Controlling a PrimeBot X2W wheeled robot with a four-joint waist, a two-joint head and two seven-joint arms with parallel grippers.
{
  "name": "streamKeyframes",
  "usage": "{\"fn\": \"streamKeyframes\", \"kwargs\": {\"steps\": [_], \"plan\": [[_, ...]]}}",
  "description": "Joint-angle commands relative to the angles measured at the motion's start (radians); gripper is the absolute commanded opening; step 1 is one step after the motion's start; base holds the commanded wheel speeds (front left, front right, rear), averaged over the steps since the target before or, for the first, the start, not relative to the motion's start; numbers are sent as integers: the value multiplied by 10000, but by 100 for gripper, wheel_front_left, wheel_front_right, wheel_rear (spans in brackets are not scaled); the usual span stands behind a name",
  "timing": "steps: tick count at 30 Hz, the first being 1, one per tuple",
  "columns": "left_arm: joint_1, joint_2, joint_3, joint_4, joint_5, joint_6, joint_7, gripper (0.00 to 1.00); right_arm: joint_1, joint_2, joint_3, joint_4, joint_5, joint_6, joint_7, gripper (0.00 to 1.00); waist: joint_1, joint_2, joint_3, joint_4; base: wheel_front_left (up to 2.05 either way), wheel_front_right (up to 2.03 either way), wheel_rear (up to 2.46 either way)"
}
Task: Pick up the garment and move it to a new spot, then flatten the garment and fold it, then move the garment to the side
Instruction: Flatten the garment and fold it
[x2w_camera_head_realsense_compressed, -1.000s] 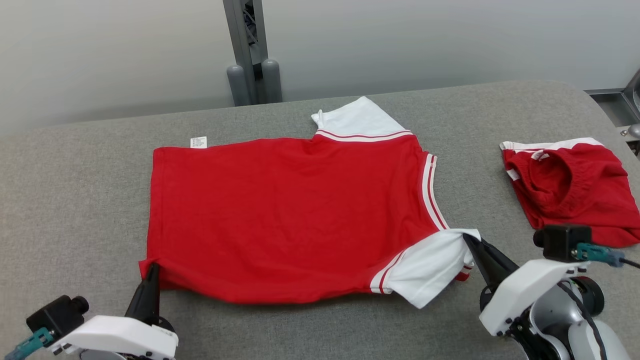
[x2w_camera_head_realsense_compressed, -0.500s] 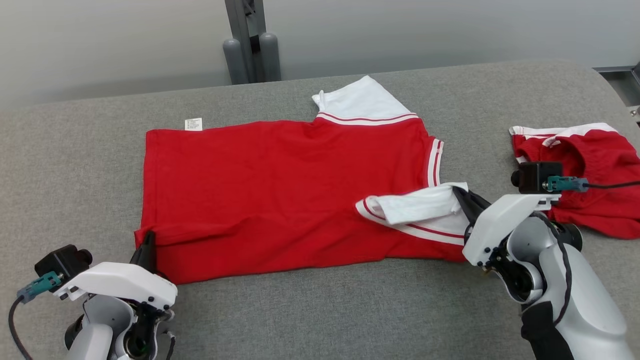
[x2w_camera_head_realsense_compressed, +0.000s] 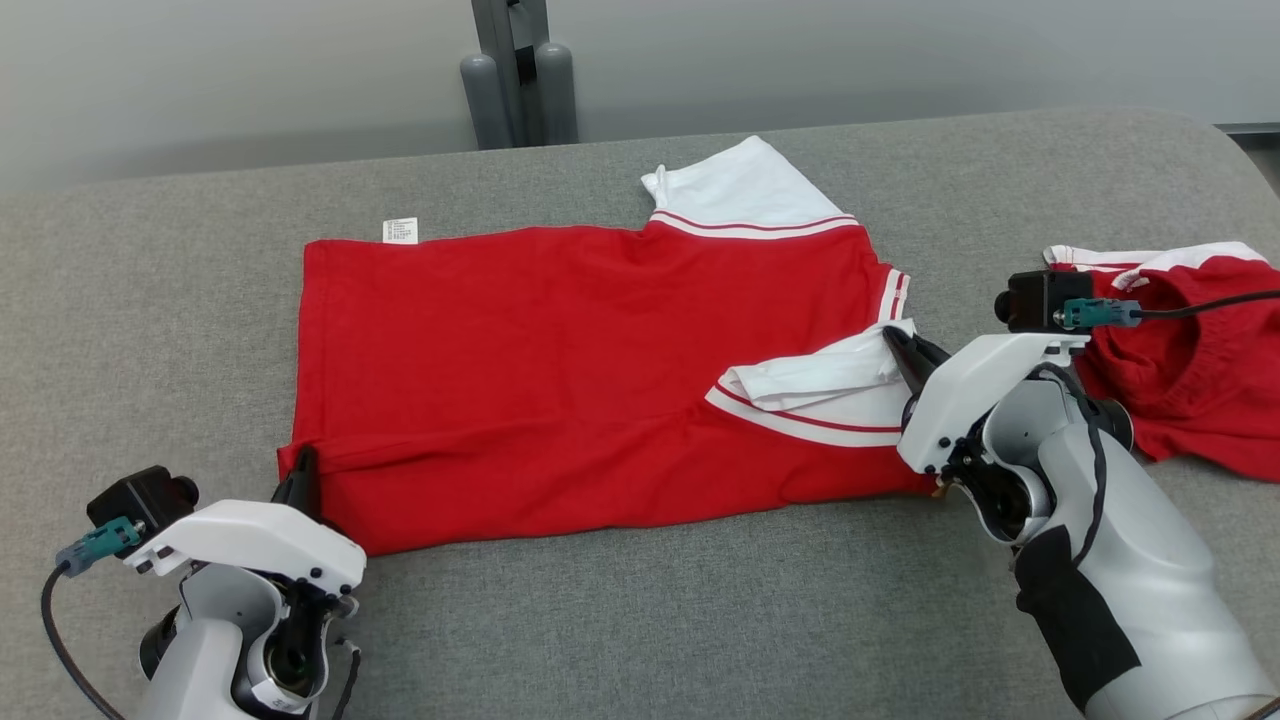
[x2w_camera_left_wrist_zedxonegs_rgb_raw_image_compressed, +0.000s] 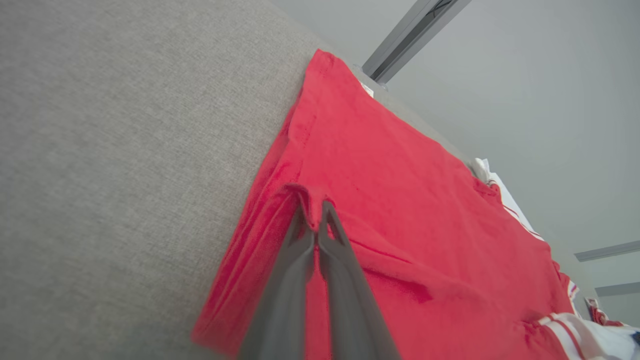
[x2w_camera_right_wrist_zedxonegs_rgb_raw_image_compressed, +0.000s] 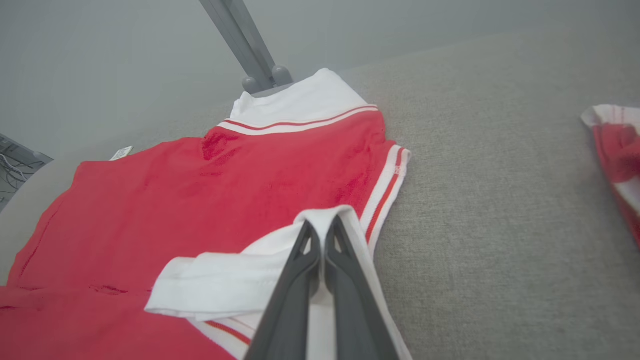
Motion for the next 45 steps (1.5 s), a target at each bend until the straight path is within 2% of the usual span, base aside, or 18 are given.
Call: {"fn": "streamKeyframes", "kwargs": {"steps": [1, 2, 5, 11, 16, 24, 28, 33, 39, 40, 41, 43, 45], "plan": [[-265, 43, -26, 108, 118, 48, -100, 60, -280, -69, 99, 293, 239, 1, -335, 97, 0, 0, 1, 15, 0, 0, 0], [-324, 49, -50, 157, 158, 50, -152, 100, -410, -67, 186, 449, 313, 1, -531, 100, 0, 0, -2, 20, 0, 0, 0], [-434, 65, -106, 214, 266, -9, -308, 100, -652, -69, 318, 699, 561, 1, -954, 100, 0, 0, -15, 18, 0, 0, 0], [-426, 240, -258, 56, 589, -323, -824, 100, -1102, -69, 893, 749, 1526, 1, -2473, 100, 0, 0, -96, -45, 0, 0, 0], [15, 527, -363, -294, 901, -463, -1181, 100, -1310, -64, 1139, 933, 1767, 1, -3429, 100, 0, 0, -237, -152, 0, 0, 0], [1345, 1043, -569, -1469, 1366, -178, -1279, 100, -734, -233, 664, 660, 1238, 1, -4146, 100, 0, 0, -589, -292, 0, 0, 0], [2250, 1067, -741, -2081, 1345, 163, -904, 100, 362, -363, -63, -128, 740, 1, -4210, 100, 0, 0, -779, -298, 0, 0, 0], [2834, 926, -770, -2212, 1029, 434, -423, 100, 1949, -316, -985, -1453, 254, 1, -4217, 100, 0, 0, -857, -309, 0, 0, 0], [2892, 664, -593, -1955, 429, 381, -44, 100, 3660, -129, -1712, -3322, -201, 1, -3760, 100, 0, 0, -785, -398, 0, 0, 0], [2892, 664, -593, -1955, 429, 381, -44, 100, 3660, -129, -1712, -3322, -201, 1, -3760, 100, 0, 0, -785, -398, 0, 0, 0], [2713, 604, -453, -1783, 213, 340, -1, 100, 4079, -84, -1897, -3958, -346, 1, -3477, 100, 0, 0, -737, -456, 0, 0, 0], [2606, 592, -371, -1672, 111, 334, 26, 100, 4250, -73, -1952, -4266, -415, 1, -3331, 100, 0, 0, -706, -491, 0, 0, 0], [2338, 500, -260, -1334, -143, 309, 172, 100, 4633, -57, -2036, -5085, -424, 1, -2882, 100, 0, 0, -607, -600, 0, 0, 0]]}}
